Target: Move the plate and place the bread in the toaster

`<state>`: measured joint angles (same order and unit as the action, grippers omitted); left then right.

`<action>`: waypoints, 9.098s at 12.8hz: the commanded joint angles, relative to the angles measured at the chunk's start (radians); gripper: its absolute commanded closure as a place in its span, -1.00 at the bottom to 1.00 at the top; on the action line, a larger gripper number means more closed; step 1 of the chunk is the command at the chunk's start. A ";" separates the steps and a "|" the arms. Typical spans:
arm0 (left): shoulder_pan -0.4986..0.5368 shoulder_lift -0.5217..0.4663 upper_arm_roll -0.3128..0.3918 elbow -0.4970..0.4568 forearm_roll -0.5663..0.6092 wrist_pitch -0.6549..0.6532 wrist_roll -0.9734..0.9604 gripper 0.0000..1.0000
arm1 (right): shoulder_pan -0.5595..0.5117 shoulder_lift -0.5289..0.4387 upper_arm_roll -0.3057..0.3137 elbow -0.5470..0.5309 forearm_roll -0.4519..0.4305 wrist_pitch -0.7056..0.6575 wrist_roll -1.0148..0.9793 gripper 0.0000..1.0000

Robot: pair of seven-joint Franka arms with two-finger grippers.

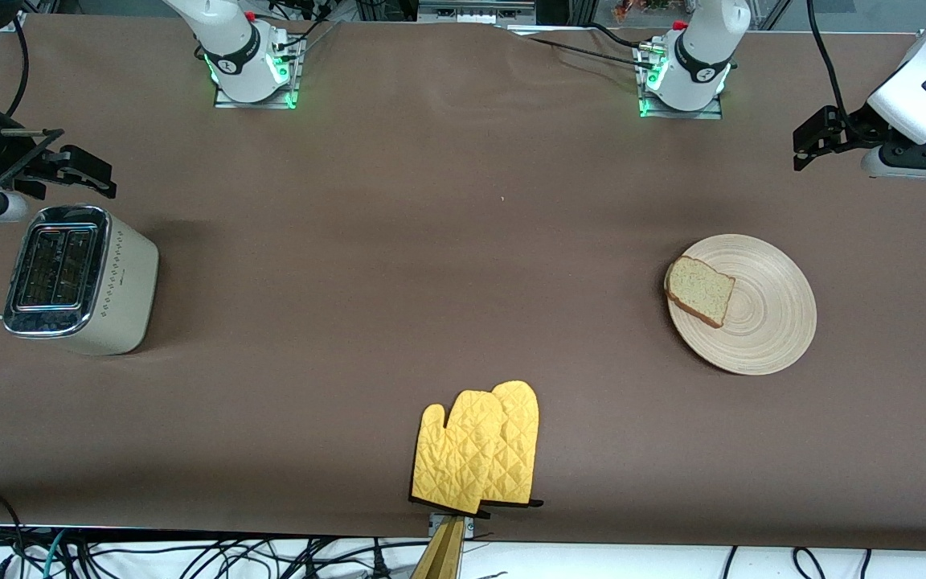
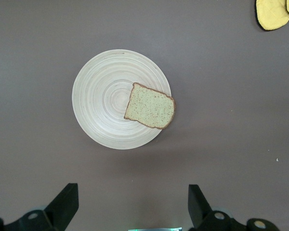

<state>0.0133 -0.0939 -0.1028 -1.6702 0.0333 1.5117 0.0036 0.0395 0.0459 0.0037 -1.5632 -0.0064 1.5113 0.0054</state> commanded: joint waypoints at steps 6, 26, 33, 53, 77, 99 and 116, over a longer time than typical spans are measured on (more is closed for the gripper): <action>-0.001 0.003 0.000 0.024 0.025 -0.022 -0.011 -1.00 | 0.000 -0.012 0.002 -0.009 -0.009 0.006 0.019 -1.00; 0.005 0.008 0.003 0.081 0.013 -0.021 0.003 -1.00 | 0.000 -0.012 0.002 -0.009 -0.007 0.004 0.019 -1.00; -0.004 0.055 -0.005 0.107 0.033 -0.065 -0.007 -1.00 | 0.000 -0.012 0.002 -0.009 -0.007 0.004 0.019 -1.00; 0.077 0.124 0.074 0.084 0.046 -0.035 0.101 -1.00 | 0.000 -0.012 0.002 -0.009 -0.006 0.003 0.021 -1.00; 0.484 0.812 0.224 0.132 -0.584 0.071 0.949 -1.00 | 0.000 -0.009 0.001 -0.009 0.005 0.001 0.022 -1.00; 0.461 0.944 0.230 0.103 -0.785 0.145 1.015 0.08 | -0.001 -0.009 0.001 -0.009 0.005 0.001 0.022 -1.00; 0.396 0.904 0.230 0.130 -0.803 -0.095 0.810 1.00 | -0.001 -0.009 0.001 -0.009 0.005 0.003 0.022 -1.00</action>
<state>0.4209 0.8361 0.1174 -1.5409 -0.7327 1.4942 0.8537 0.0403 0.0462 0.0030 -1.5681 -0.0059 1.5185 0.0155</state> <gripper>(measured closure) 0.863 0.000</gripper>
